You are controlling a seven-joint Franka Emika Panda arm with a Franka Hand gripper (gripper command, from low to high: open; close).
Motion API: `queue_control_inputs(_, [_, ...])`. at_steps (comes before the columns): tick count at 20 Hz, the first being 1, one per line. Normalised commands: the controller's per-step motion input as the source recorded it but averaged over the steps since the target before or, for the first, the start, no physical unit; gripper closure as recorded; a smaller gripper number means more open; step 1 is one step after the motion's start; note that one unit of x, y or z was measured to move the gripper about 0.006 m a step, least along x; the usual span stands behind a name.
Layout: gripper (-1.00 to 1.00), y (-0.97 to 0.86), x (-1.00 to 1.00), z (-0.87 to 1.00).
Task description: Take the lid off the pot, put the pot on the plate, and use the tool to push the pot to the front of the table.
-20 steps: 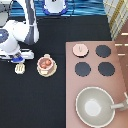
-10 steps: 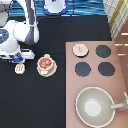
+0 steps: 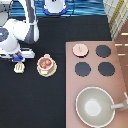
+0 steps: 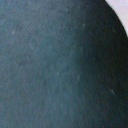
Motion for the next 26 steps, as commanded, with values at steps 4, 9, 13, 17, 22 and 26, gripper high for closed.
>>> queue_control_inputs(4, [1.00,0.19,-0.76,0.72])
queue_control_inputs(9, [1.00,0.30,-0.67,0.67])
queue_control_inputs(13, [1.00,0.41,-0.40,0.39])
queue_control_inputs(17, [1.00,0.53,-0.24,0.34])
queue_control_inputs(22, [1.00,0.60,-0.23,0.38])
queue_control_inputs(26, [1.00,0.67,-0.25,0.38])
